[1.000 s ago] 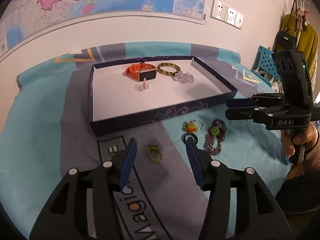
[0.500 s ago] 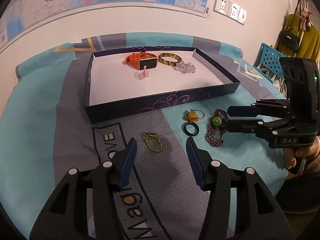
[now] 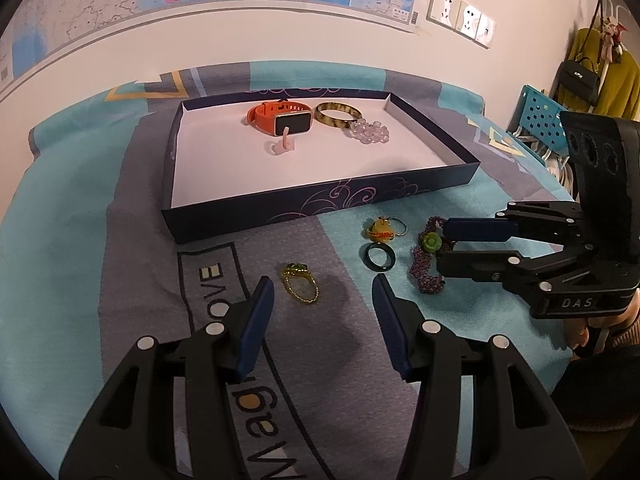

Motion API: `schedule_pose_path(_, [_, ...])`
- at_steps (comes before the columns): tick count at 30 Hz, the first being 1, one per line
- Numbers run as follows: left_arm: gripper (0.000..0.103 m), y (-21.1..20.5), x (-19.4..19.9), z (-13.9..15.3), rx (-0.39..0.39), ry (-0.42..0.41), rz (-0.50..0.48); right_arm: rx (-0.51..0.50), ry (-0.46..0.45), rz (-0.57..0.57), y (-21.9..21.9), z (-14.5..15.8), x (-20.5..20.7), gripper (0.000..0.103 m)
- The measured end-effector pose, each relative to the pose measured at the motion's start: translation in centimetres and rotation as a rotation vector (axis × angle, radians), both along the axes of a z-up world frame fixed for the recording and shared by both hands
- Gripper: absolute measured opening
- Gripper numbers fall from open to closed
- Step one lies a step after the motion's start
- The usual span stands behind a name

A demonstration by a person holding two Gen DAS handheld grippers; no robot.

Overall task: Organize jewelry
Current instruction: 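Withdraw both tools from the box toward the remaining jewelry, then grasp the green-stone ring with the right tool, then grasp the yellow pendant with the left tool while the right tool holds the green ring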

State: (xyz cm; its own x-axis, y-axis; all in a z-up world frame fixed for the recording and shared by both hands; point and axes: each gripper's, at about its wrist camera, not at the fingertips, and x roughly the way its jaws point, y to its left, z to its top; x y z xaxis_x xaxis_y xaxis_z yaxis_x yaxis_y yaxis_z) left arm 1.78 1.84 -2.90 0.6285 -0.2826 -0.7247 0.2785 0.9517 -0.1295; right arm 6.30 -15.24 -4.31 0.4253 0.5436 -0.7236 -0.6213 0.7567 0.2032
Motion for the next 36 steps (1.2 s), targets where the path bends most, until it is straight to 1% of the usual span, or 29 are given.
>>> schedule_pose_path(4, [0.051, -0.3, 0.0, 0.1, -0.004, -0.004, -0.011, -0.004, 0.002, -0.011, 0.1, 0.0, 0.3, 0.029])
schedule_pose_path(7, [0.051, -0.4, 0.1, 0.0, 0.001, -0.003, -0.009, -0.028, 0.010, -0.028, 0.3, -0.3, 0.7, 0.026])
schedule_pose_path(8, [0.051, -0.4, 0.1, 0.0, -0.001, -0.002, -0.008, -0.039, 0.014, -0.032, 0.3, -0.4, 0.9, 0.023])
schedule_pose_path(10, [0.051, -0.4, 0.1, 0.1, -0.002, -0.005, -0.009, -0.045, 0.018, -0.031, 0.4, -0.5, 0.9, 0.013])
schedule_pose_path(15, [0.051, -1.3, 0.3, 0.7, 0.005, -0.029, -0.041, -0.040, 0.011, -0.036, 0.0, -0.4, 0.7, 0.013])
schedule_pose_path(17, [0.051, -1.8, 0.6, 0.9, 0.014, -0.038, -0.060, -0.019, 0.015, -0.035, -0.3, -0.1, 0.7, 0.013])
schedule_pose_path(21, [0.050, -3.4, 1.4, 0.9, 0.032, -0.049, -0.112, 0.061, 0.038, -0.034, -1.7, 0.7, 0.8, 0.013])
schedule_pose_path(23, [0.046, -4.0, 2.1, 0.6, 0.042, -0.038, -0.126, 0.096, 0.046, -0.035, -2.2, 1.1, 0.9, 0.013])
schedule_pose_path(24, [0.045, -4.2, 2.4, 0.4, 0.046, -0.032, -0.130, 0.101, 0.042, -0.037, -2.5, 1.3, 0.9, 0.013])
schedule_pose_path(26, [0.038, -4.7, 3.1, 0.1, 0.054, -0.017, -0.138, 0.104, 0.037, -0.043, -2.8, 1.6, 0.9, 0.013])
schedule_pose_path(28, [0.037, -5.2, 3.6, -0.2, 0.069, -0.009, -0.148, 0.116, 0.041, -0.046, -3.1, 1.7, 0.9, 0.013])
schedule_pose_path(30, [0.032, -5.6, 4.1, -0.7, 0.089, 0.009, -0.154, 0.117, 0.044, -0.053, -3.4, 1.6, 1.1, 0.013])
schedule_pose_path(32, [0.027, -5.8, 4.4, -1.0, 0.090, 0.022, -0.163, 0.122, 0.048, -0.056, -3.6, 1.4, 1.1, 0.013])
schedule_pose_path(33, [0.026, -5.8, 4.5, -1.1, 0.089, 0.026, -0.164, 0.123, 0.050, -0.056, -3.7, 1.4, 1.1, 0.013])
schedule_pose_path(35, [0.018, -5.7, 4.7, -1.1, 0.084, 0.025, -0.159, 0.126, 0.051, -0.057, -3.8, 1.3, 1.2, 0.013])
schedule_pose_path(36, [0.018, -5.6, 4.8, -1.1, 0.073, 0.031, -0.159, 0.128, 0.052, -0.057, -3.8, 1.3, 1.2, 0.013])
